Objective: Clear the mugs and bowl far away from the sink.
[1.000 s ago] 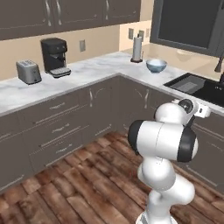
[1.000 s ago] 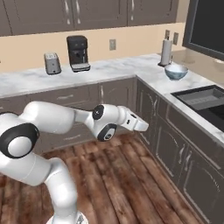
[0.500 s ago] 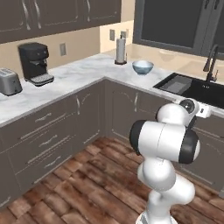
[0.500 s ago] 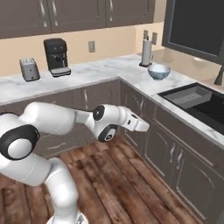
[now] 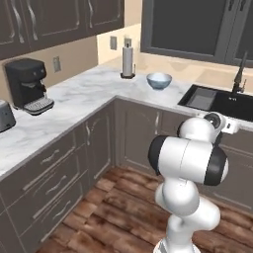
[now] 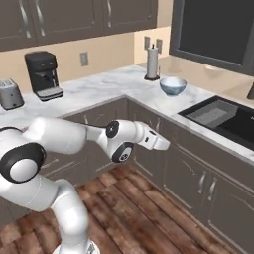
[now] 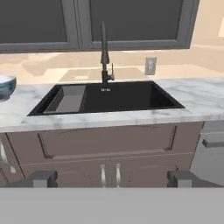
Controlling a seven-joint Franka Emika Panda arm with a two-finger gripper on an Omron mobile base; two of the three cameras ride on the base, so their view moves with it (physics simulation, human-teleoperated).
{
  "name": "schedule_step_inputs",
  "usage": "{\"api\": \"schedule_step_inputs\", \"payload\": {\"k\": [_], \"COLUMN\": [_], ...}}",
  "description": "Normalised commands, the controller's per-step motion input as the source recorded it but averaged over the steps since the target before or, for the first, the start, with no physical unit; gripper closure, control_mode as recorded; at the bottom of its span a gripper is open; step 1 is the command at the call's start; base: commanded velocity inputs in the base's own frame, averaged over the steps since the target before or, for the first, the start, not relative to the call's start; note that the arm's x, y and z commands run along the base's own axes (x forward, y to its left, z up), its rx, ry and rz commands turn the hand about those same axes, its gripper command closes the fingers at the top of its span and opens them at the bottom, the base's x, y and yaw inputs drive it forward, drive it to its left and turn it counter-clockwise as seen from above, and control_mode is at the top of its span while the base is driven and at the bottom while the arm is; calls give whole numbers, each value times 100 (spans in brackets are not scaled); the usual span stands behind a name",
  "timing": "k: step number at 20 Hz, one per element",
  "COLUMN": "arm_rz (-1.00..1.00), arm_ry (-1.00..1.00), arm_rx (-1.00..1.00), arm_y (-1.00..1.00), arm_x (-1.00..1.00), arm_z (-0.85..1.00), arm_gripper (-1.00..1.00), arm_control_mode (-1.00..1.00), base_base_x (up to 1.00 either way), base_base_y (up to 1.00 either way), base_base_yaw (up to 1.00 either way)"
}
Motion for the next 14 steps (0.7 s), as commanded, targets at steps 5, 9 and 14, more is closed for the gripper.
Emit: {"api": "schedule_step_inputs", "payload": {"k": [5, 9, 14], "arm_rz": [0, 0, 0], "arm_ry": [0, 0, 0], "arm_rx": [0, 0, 0], "arm_y": [0, 0, 0], "arm_x": [0, 0, 0], "arm_z": [0, 0, 0], "arm_gripper": [-100, -100, -100], "arm_control_mode": [100, 100, 100], "base_base_x": [31, 18, 7], "base_base_y": [96, 76, 40], "base_base_yaw": [-40, -40, -26]}}
